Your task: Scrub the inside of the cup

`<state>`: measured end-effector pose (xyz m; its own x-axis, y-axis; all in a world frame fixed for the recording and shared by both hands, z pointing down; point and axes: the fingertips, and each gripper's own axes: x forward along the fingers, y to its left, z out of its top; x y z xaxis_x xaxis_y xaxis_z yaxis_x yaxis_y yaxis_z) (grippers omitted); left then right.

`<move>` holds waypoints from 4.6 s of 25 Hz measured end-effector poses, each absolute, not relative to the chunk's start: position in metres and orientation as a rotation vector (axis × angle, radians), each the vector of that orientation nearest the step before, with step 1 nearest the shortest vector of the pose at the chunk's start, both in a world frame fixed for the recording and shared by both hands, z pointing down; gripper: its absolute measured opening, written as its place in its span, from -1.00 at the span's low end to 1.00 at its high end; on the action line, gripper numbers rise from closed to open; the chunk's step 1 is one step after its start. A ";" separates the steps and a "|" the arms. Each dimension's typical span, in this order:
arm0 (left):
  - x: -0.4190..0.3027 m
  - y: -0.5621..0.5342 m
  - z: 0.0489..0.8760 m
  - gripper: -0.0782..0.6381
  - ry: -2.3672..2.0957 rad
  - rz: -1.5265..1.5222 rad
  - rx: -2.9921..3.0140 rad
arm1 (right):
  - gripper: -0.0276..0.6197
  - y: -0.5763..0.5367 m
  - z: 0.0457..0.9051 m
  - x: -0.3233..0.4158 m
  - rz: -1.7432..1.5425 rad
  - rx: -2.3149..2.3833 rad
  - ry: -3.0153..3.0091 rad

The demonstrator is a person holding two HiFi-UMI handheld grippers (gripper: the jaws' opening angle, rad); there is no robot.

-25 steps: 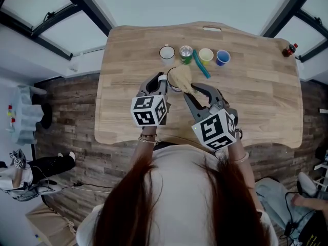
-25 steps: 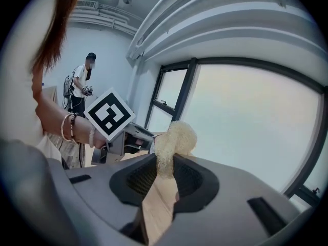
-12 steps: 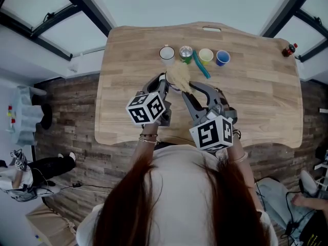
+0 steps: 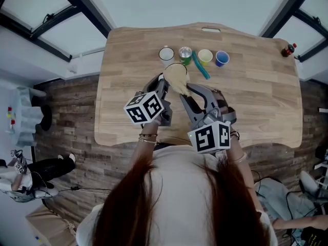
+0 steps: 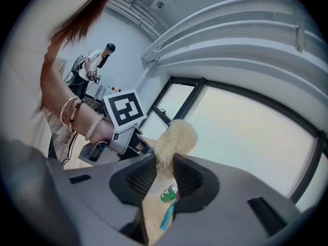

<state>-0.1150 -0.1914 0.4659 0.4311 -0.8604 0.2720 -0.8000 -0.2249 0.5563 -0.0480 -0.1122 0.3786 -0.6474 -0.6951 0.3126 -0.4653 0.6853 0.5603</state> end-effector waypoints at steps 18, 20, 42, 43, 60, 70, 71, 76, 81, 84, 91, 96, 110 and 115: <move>-0.113 -0.190 0.458 -0.70 -1.312 -0.301 1.983 | -0.57 -0.101 0.373 -0.054 -0.702 0.870 -2.390; -0.113 -0.190 0.456 -0.70 -1.302 -0.321 1.972 | -0.57 -0.099 0.373 -0.055 -0.710 0.864 -2.392; -0.117 -0.188 0.442 -0.70 -1.252 -0.442 1.922 | -0.57 -0.085 0.388 -0.061 -0.696 0.775 -2.410; -0.117 -0.188 0.442 -0.70 -1.247 -0.450 1.916 | -0.57 -0.085 0.389 -0.062 -0.698 0.771 -2.407; -0.113 -0.192 0.431 -0.70 -1.173 -0.543 1.960 | -0.57 -0.093 0.380 -0.052 -0.603 0.822 -2.497; -0.110 -0.190 0.423 -0.70 -1.122 -0.583 2.017 | -0.57 -0.096 0.368 -0.041 -0.455 0.824 -2.634; -0.108 -0.189 0.424 -0.70 -1.108 -0.588 2.017 | -0.57 -0.096 0.367 -0.039 -0.445 0.824 -2.643; -0.104 -0.187 0.423 -0.70 -1.060 -0.594 2.032 | -0.57 -0.098 0.362 -0.036 -0.390 0.819 -2.687; -0.101 -0.185 0.420 -0.70 -1.037 -0.584 2.074 | -0.57 -0.098 0.357 -0.033 -0.351 0.812 -2.740; -0.097 -0.182 0.418 -0.70 -1.021 -0.578 2.100 | -0.57 -0.097 0.357 -0.028 -0.316 0.803 -2.759; -0.094 -0.179 0.414 -0.70 -0.989 -0.555 2.150 | -0.57 -0.096 0.356 -0.025 -0.252 0.769 -2.786; -0.092 -0.176 0.409 -0.70 -0.953 -0.566 2.179 | -0.57 -0.096 0.354 -0.021 -0.215 0.758 -2.806; -0.088 -0.170 0.403 -0.70 -0.888 -0.507 2.281 | -0.57 -0.095 0.356 -0.011 -0.181 0.726 -2.796; -0.090 -0.169 0.402 -0.70 -0.858 -0.496 2.308 | -0.57 -0.097 0.359 -0.011 -0.180 0.705 -2.780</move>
